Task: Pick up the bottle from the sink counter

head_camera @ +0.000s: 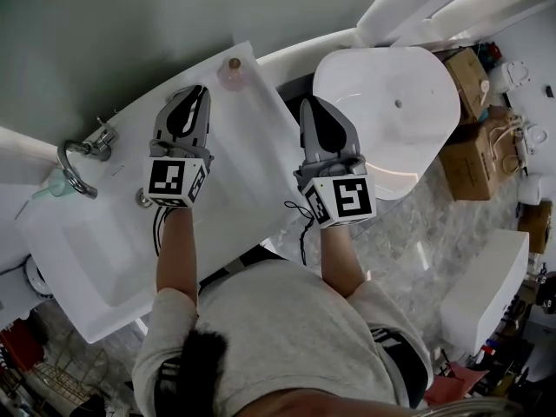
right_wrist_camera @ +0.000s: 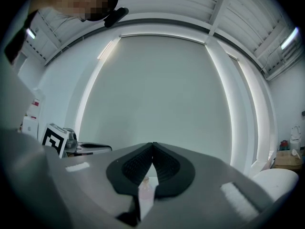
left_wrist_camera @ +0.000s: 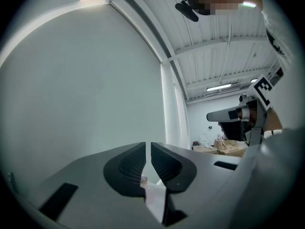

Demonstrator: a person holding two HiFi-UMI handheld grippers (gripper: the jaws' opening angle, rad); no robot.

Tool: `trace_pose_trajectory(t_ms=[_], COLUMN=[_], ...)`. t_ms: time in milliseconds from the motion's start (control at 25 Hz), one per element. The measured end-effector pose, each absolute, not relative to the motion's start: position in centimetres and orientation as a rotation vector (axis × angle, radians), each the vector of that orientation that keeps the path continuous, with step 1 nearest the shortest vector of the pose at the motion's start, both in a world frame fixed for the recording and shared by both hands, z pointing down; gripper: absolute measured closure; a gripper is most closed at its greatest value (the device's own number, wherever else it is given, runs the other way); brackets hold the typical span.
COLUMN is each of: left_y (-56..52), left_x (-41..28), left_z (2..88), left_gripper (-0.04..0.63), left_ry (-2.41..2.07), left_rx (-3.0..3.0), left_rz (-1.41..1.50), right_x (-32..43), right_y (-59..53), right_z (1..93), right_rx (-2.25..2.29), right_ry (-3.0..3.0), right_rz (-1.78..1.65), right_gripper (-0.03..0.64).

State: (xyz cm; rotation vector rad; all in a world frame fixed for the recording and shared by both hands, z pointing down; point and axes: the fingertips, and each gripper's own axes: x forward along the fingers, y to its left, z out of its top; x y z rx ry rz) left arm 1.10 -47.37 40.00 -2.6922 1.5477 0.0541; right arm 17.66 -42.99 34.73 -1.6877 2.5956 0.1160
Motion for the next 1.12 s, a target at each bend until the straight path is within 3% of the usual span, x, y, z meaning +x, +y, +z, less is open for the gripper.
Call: trace_pose_trajectory(t_ms=[560, 1120], left_y=[-54.9, -60.6], left_x=[5.0, 6.7], left_z=[50.1, 56.0], left_gripper=[0.462, 0.414], left_ry=[1.696, 1.808], left_rx=[-2.737, -2.74], left_rz=[-0.095, -0.183], right_x=[19.2, 19.9], right_y=[-46.5, -48.7], right_z=[38.1, 40.9], right_rx=[-1.649, -1.635], right_ry=[2.668, 2.713], right_rz=[0.024, -0.032], right_gripper=[0.606, 0.606])
